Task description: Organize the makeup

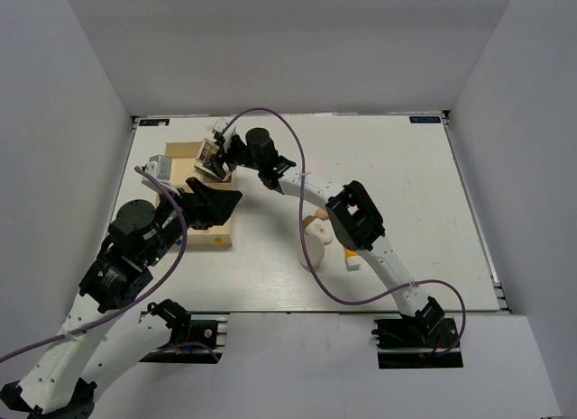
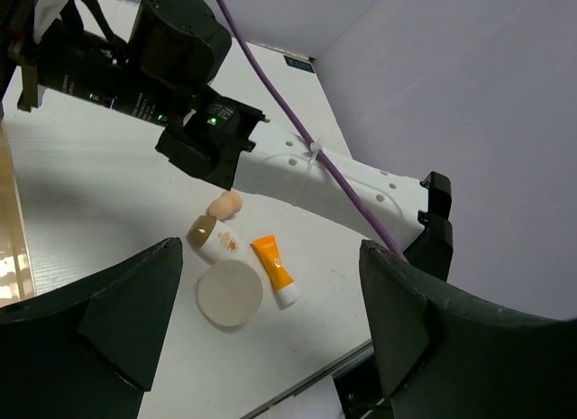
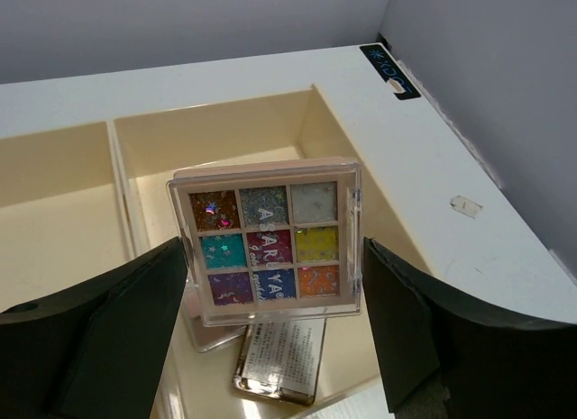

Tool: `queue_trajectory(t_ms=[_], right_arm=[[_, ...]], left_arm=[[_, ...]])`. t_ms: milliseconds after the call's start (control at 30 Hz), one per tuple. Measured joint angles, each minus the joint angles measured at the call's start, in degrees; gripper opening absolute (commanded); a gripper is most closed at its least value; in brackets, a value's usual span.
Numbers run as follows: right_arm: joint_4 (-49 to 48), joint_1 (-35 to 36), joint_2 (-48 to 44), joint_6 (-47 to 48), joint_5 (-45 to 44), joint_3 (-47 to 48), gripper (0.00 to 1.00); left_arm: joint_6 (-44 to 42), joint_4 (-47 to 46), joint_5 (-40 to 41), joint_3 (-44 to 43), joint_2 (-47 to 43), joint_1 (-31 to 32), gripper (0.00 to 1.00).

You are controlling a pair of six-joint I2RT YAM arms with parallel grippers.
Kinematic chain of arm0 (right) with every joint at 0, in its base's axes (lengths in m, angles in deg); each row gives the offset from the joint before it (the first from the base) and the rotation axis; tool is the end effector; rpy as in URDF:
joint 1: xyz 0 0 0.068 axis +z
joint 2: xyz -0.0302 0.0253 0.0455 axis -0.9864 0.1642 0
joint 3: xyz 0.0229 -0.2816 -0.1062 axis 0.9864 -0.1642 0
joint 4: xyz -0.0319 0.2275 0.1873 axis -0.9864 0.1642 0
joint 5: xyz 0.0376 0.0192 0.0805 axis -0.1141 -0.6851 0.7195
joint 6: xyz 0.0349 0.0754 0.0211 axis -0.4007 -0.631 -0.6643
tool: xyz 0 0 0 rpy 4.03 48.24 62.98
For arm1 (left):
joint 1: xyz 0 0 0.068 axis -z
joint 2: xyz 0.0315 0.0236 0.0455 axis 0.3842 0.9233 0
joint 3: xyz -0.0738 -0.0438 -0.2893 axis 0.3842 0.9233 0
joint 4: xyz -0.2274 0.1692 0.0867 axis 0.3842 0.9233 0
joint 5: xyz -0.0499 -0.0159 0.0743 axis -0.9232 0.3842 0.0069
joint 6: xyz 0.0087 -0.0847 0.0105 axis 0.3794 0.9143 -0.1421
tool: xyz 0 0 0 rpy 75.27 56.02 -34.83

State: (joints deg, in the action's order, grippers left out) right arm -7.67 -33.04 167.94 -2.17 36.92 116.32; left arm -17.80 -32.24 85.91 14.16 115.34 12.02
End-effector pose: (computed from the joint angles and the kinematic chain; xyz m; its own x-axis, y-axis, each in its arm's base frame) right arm 0.4495 0.5289 0.2192 0.1602 -0.0658 -0.9849 -0.9097 0.3774 -0.1732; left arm 0.1434 -0.0923 0.4208 -0.4036 -0.4793 -0.7794 0.3282 0.7193 -0.6123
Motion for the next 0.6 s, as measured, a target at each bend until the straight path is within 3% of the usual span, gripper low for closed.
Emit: queue_trajectory(t_ms=[67, 400, 500, 600], right_arm=[[-0.17, -0.24, 0.00, 0.66, -0.63, -0.15, 0.89], [0.33, -0.61, -0.61, 2.12, -1.38, -2.38, 0.87], [1.95, -0.90, -3.32, 2.40, -2.08, -5.49, 0.76], [6.05, -1.66, -9.27, 2.12, -2.29, -9.75, 0.46]], left_arm=[[0.22, 0.85, 0.00, -0.15, 0.17, 0.00, 0.89], [0.81, 3.96, -1.68, -2.49, 5.81, -0.02, 0.89], [0.85, 3.91, -2.29, -2.69, 6.45, -0.02, 0.85], [1.27, 3.69, -4.20, -2.71, 6.88, -0.04, 0.77]])
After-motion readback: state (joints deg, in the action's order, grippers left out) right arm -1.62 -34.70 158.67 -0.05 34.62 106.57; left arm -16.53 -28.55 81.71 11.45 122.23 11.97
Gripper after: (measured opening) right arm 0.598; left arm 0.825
